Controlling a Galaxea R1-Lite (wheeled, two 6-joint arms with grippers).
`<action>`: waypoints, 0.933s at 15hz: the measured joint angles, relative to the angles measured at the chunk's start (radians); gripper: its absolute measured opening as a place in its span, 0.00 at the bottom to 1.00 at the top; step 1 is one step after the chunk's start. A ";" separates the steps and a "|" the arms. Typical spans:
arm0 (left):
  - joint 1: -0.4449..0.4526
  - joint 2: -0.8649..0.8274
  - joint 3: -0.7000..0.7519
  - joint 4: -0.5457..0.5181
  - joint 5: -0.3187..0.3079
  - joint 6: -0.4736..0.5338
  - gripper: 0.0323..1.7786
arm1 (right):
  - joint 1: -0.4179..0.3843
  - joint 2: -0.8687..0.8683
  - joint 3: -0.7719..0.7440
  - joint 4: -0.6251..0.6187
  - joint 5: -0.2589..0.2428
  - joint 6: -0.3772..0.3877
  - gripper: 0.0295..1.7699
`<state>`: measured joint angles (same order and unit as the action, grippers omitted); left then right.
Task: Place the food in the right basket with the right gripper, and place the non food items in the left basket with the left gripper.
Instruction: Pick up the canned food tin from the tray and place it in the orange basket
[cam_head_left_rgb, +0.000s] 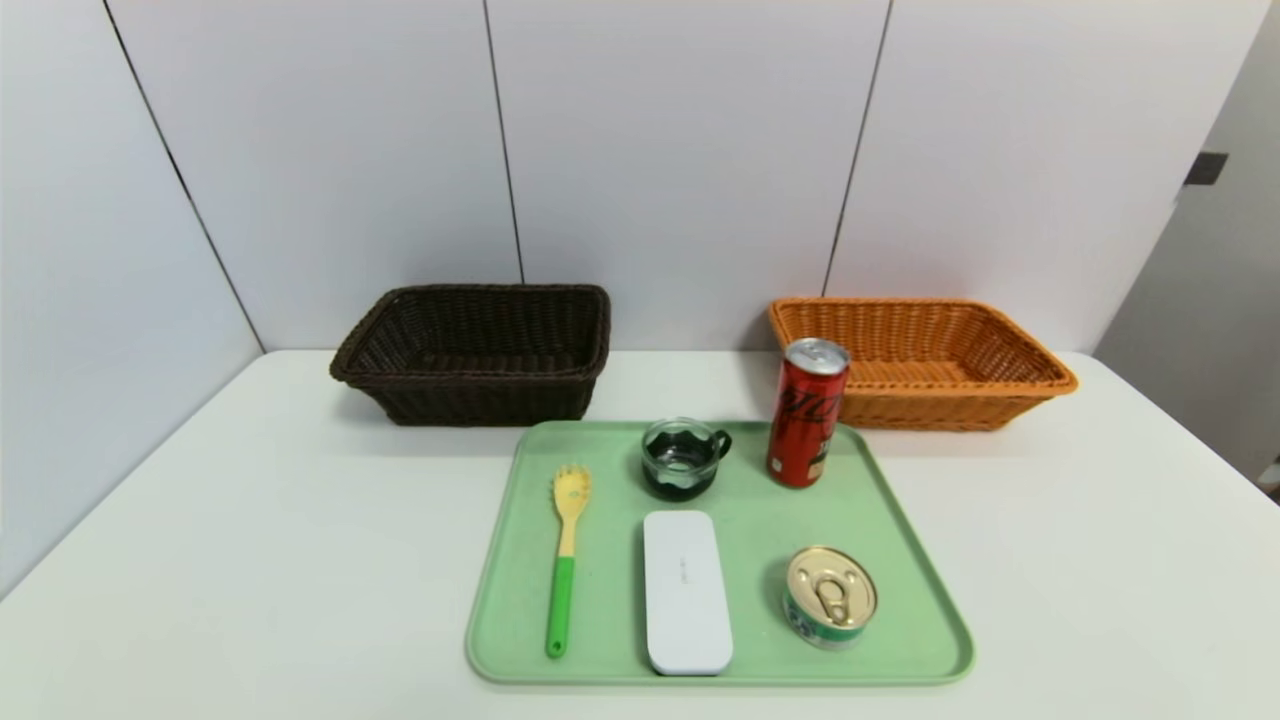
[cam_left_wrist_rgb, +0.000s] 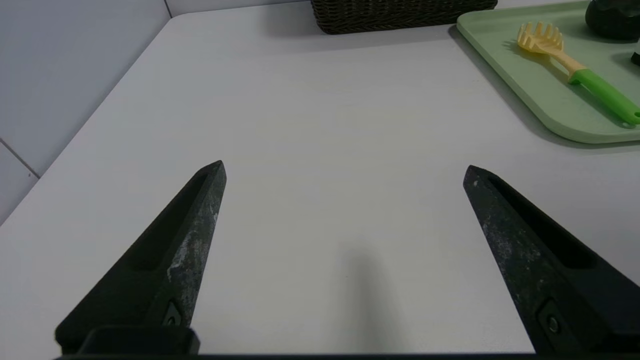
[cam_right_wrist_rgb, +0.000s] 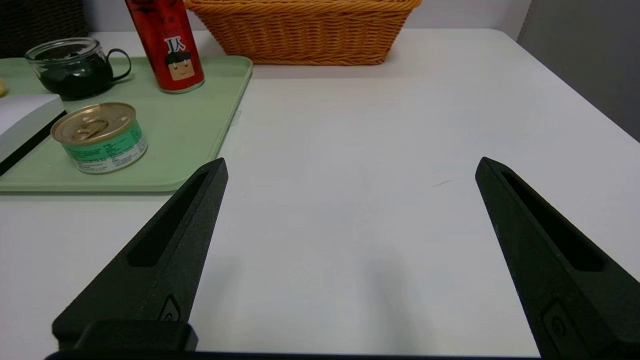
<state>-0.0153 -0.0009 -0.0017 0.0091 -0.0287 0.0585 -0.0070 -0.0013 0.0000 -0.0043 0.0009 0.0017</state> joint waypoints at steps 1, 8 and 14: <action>0.000 0.000 0.000 0.000 0.000 0.000 0.95 | 0.000 0.000 0.000 0.000 0.000 0.000 0.97; 0.000 0.000 0.000 0.000 -0.002 0.006 0.95 | 0.000 0.000 -0.001 -0.002 -0.001 -0.005 0.97; 0.000 0.000 -0.011 0.007 -0.001 0.010 0.95 | 0.000 0.001 -0.038 0.035 -0.006 -0.008 0.97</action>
<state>-0.0153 -0.0009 -0.0128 0.0164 -0.0302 0.0681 -0.0070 0.0000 -0.0383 0.0306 -0.0051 -0.0066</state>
